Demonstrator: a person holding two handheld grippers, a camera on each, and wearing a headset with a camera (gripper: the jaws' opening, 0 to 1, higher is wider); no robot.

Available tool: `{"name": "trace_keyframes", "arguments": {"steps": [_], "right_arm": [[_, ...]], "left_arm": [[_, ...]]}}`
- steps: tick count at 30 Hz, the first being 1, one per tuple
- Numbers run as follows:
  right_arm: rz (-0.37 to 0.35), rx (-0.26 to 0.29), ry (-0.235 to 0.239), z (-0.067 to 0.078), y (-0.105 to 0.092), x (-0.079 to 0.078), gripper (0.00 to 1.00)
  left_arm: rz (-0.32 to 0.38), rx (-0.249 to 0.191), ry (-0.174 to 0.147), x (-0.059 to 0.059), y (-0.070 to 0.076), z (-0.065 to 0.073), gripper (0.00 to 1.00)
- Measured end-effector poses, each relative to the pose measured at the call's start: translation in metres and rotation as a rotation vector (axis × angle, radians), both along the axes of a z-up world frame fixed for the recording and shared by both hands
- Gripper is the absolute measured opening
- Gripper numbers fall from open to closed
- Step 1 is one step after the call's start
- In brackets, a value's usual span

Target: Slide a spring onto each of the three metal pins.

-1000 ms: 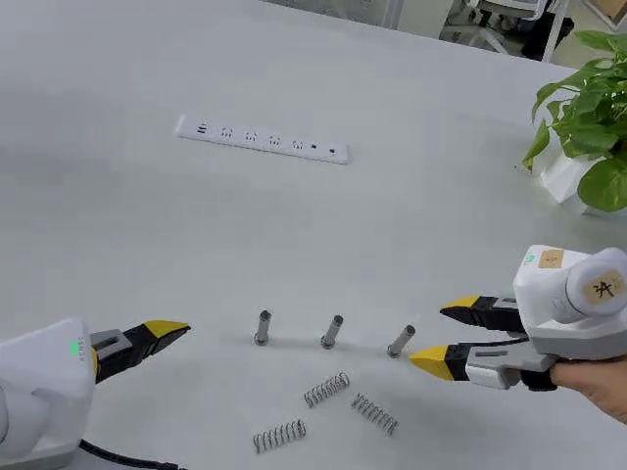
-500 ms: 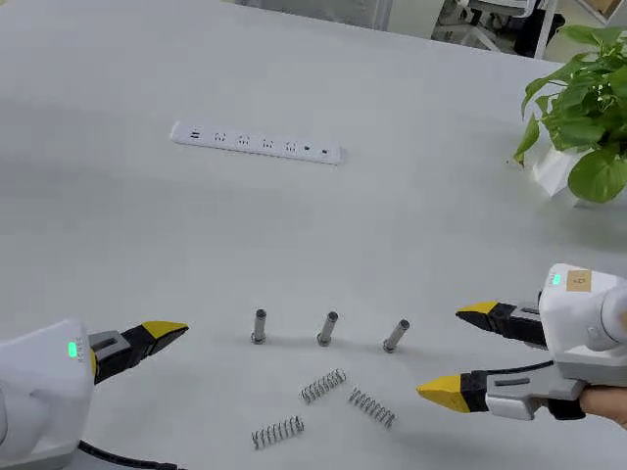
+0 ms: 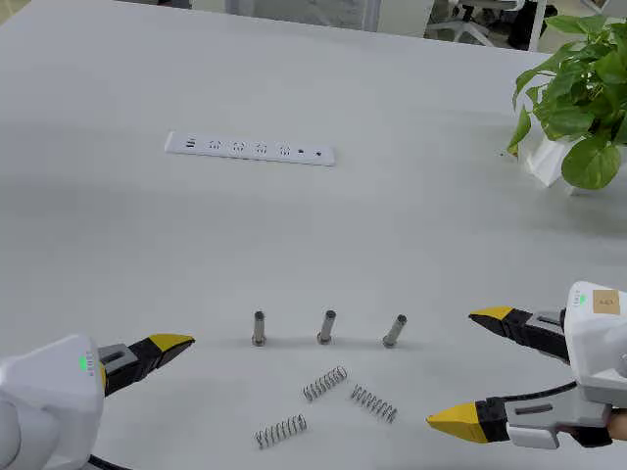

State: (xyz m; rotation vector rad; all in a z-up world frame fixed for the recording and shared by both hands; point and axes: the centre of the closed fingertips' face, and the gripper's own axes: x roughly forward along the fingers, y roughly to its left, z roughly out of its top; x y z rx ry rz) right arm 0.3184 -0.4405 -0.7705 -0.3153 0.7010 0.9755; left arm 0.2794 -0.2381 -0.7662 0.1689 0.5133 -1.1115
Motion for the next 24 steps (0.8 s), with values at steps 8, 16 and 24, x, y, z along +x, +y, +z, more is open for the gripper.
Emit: {"name": "trace_keyframes", "arguments": {"steps": [8, 16, 24], "right_arm": [[0.001, 0.026, -0.013, 0.002, -0.005, -0.008, 0.89], [-0.010, 0.034, -0.018, 0.003, -0.009, -0.012, 0.87], [-0.018, 0.037, -0.014, 0.002, -0.012, -0.016, 0.87]], "left_arm": [[-0.004, 0.054, 0.034, -0.003, -0.009, -0.008, 0.87], [0.010, 0.112, 0.088, -0.004, -0.016, -0.020, 0.68], [0.002, 0.213, 0.112, -0.005, -0.020, -0.036, 0.47]]}}
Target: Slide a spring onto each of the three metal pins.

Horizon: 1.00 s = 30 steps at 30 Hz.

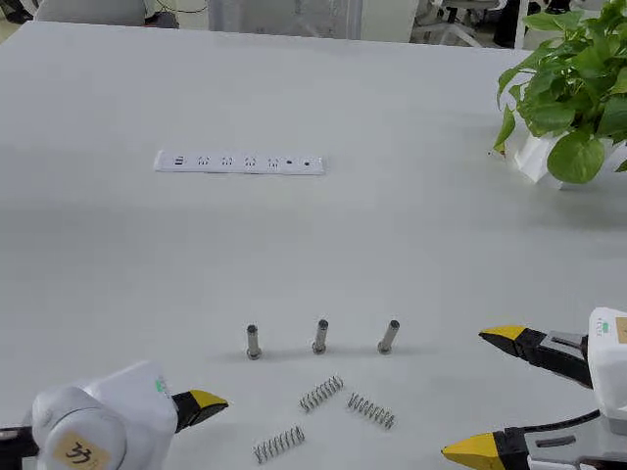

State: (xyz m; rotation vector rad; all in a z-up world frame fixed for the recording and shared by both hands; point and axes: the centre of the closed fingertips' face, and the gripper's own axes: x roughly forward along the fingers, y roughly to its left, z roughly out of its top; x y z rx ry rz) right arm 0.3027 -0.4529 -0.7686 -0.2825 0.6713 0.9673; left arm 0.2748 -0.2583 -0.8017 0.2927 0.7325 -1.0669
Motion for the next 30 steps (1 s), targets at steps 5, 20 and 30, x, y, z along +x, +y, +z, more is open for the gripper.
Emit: {"name": "trace_keyframes", "arguments": {"steps": [5, 20, 30], "right_arm": [[-0.004, 0.000, 0.000, 0.000, -0.002, -0.001, 0.86], [-0.019, 0.006, 0.000, -0.001, -0.004, -0.002, 0.85], [-0.020, 0.012, 0.008, -0.004, -0.003, -0.005, 0.85]], "left_arm": [[-0.011, 0.064, 0.005, 0.002, -0.004, -0.009, 0.36], [-0.040, 0.154, 0.053, 0.001, -0.012, -0.031, 0.16], [-0.065, 0.195, 0.057, -0.001, -0.012, -0.040, 0.14]]}}
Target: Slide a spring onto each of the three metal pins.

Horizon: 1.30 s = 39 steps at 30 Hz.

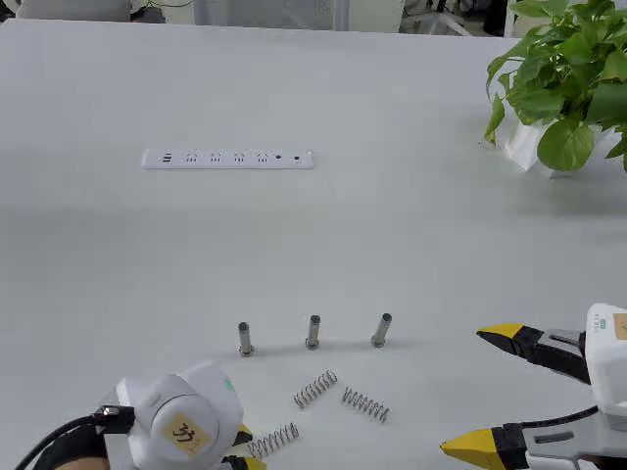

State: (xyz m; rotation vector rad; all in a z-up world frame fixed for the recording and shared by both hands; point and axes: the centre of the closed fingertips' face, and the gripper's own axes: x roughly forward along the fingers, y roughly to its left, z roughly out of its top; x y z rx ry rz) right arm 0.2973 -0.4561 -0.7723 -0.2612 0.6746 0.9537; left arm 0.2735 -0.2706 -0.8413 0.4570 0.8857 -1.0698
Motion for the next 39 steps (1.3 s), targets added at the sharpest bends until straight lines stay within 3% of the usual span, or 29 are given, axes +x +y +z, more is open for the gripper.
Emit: {"name": "trace_keyframes", "arguments": {"steps": [22, 39], "right_arm": [[0.011, -0.011, -0.005, -0.0046, -0.0045, -0.0007, 0.88], [0.007, -0.011, -0.006, -0.0056, -0.0060, -0.0013, 0.88]], "left_arm": [[-0.036, 0.035, -0.030, 0.0033, -0.0008, -0.0005, 0.07], [-0.026, 0.026, -0.013, 0.0025, -0.0016, -0.0010, 0.07]]}}
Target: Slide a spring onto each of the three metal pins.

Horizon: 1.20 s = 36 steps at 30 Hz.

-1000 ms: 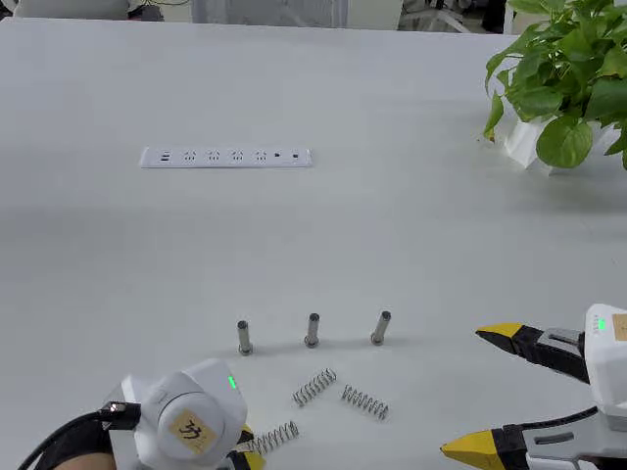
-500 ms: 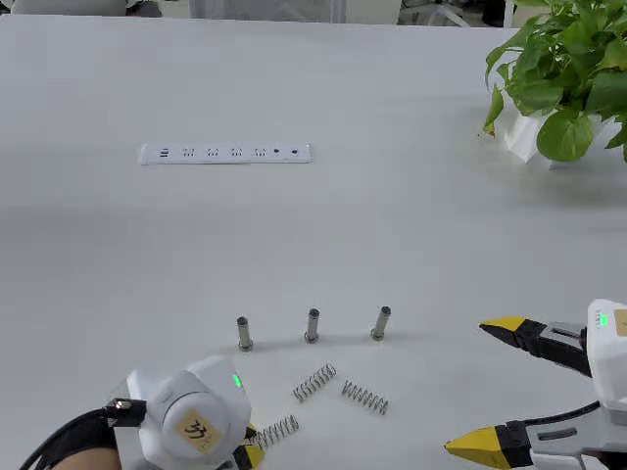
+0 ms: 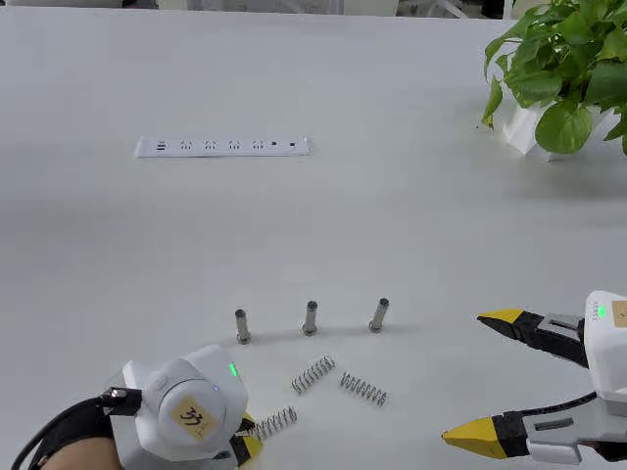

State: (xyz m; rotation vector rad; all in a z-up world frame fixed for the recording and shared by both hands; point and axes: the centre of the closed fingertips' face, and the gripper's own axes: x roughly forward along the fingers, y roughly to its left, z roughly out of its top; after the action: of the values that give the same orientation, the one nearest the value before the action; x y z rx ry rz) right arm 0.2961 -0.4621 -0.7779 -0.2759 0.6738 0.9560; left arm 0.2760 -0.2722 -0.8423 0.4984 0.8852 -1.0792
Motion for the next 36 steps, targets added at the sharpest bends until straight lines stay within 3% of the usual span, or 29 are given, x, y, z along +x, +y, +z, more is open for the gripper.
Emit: {"name": "trace_keyframes", "arguments": {"steps": [16, 24, 32, 36], "right_arm": [[0.010, 0.002, 0.003, 0.003, 0.005, -0.002, 0.86], [0.029, 0.016, -0.001, 0.018, 0.011, -0.003, 0.82], [0.136, 0.131, 0.009, 0.056, 0.053, -0.012, 0.66], [0.190, 0.160, 0.024, 0.065, 0.074, -0.016, 0.60]], "left_arm": [[0.021, -0.045, 0.011, -0.002, -0.001, 0.008, 0.07], [0.038, -0.117, 0.003, -0.003, -0.004, 0.025, 0.06], [0.037, -0.216, -0.025, -0.004, -0.010, 0.053, 0.06], [0.038, -0.270, -0.034, -0.004, -0.016, 0.070, 0.07]]}}
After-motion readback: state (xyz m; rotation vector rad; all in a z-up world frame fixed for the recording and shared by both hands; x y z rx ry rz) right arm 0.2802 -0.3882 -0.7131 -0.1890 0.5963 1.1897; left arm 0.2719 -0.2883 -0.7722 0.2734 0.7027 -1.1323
